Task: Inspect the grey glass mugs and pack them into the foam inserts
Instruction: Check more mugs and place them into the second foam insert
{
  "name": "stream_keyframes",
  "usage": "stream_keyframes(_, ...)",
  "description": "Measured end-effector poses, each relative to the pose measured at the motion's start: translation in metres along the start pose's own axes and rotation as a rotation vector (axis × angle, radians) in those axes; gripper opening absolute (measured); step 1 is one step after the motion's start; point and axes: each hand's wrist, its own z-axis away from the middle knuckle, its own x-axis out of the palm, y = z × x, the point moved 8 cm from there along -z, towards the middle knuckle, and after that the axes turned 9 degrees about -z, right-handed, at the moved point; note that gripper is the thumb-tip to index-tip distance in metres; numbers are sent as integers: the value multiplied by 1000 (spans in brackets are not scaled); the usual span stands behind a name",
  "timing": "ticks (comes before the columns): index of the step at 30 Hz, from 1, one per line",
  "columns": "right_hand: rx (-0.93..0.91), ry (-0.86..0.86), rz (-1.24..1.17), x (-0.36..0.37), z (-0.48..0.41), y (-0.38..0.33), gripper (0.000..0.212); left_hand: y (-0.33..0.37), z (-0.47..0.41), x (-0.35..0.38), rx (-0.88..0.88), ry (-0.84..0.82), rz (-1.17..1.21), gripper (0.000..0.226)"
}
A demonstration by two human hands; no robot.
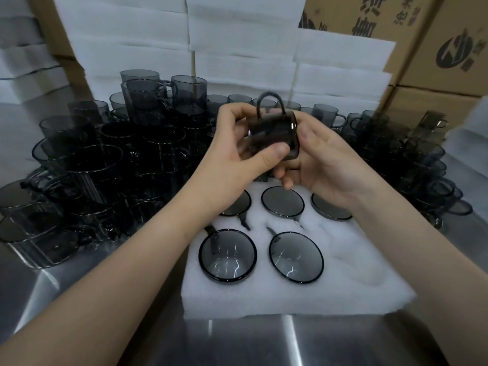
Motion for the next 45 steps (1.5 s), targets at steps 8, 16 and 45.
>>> stream_keyframes(8,-87,176,96,-11,2,-4,23,-3,0,1,9,-44,-41,47)
stream_keyframes(16,-40,192,-60,-12,-1,-1,21,-1,0,0,8,-24,-29,44)
stream_keyframes(45,-35,248,-98,-12,0,0,27,1,3,-1,-63,60,-106,42)
